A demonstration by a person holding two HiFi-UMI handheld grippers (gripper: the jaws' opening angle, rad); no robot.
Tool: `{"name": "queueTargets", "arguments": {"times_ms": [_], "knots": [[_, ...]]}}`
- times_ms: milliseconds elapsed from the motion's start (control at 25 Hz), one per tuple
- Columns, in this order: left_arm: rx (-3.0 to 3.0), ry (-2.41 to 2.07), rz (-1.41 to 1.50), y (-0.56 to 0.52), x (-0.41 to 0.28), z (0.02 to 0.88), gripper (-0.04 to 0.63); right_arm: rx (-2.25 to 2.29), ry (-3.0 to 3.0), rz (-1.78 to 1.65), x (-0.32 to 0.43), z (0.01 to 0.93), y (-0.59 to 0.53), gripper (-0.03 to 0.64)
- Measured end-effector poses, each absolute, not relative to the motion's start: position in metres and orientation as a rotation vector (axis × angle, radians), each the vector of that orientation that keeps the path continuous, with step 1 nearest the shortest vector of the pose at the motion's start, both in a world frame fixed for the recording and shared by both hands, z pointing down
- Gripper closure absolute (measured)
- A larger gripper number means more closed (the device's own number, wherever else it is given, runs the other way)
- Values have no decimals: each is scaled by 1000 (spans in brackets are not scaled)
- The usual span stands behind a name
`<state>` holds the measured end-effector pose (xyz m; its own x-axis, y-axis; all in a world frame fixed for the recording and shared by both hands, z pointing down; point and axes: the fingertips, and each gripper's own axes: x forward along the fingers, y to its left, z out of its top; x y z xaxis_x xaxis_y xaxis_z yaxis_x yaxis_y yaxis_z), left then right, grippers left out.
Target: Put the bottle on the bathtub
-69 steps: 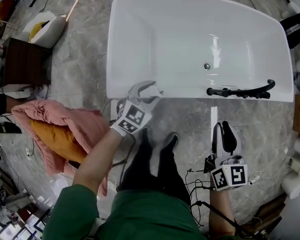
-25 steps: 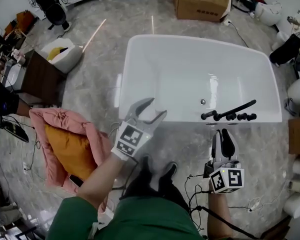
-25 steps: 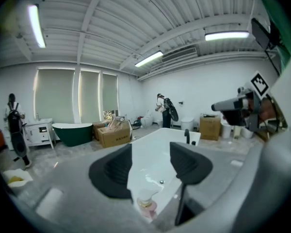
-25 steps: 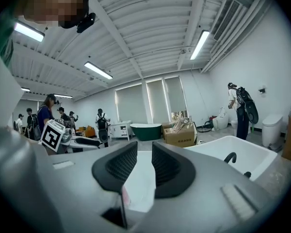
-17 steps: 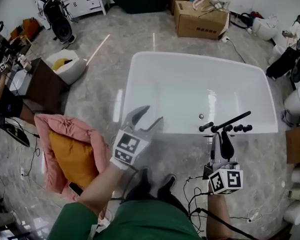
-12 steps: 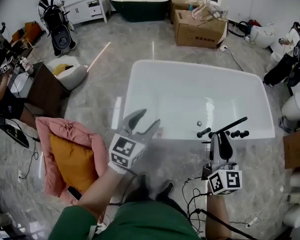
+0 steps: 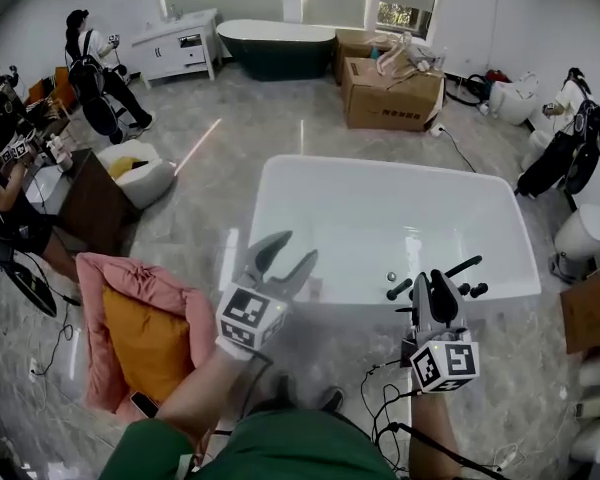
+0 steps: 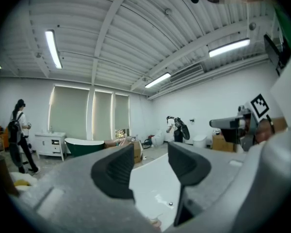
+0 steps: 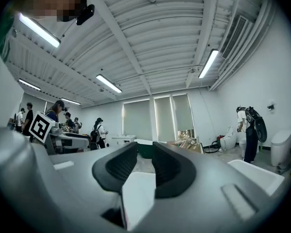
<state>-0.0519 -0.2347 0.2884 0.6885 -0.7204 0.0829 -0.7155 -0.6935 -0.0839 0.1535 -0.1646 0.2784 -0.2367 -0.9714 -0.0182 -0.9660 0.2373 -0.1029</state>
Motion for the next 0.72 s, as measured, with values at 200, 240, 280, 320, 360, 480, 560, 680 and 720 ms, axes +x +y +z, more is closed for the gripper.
{"name": "queueTargets", "arguments": {"times_ms": [200, 240, 280, 320, 360, 480, 560, 680, 720], "knots": [[-2829, 1186, -136, -225, -48, 272, 380, -1852, 2382, -55, 157, 260, -157, 535], [-2825, 1180, -132, -224, -47, 270, 380, -1849, 2378, -44, 157, 257, -157, 535], [-2817, 1174, -129, -224, -46, 267, 380, -1846, 2378, -29, 157, 255, -158, 535], [-2806, 1168, -129, -224, -45, 264, 380, -1840, 2381, -13, 157, 252, -158, 535], [-2795, 1163, -128, -223, -44, 261, 380, -1834, 2384, -2, 157, 249, -159, 535], [-2780, 1154, -116, -219, -43, 252, 381, -1821, 2387, 15, 156, 240, -157, 535], [-2778, 1151, -108, -215, -44, 247, 382, -1819, 2377, 19, 155, 235, -155, 535], [-2764, 1154, -99, -213, -44, 241, 382, -1819, 2360, 33, 157, 231, -154, 535], [-2758, 1155, -96, -214, -42, 240, 382, -1819, 2359, 42, 158, 230, -156, 535]]}}
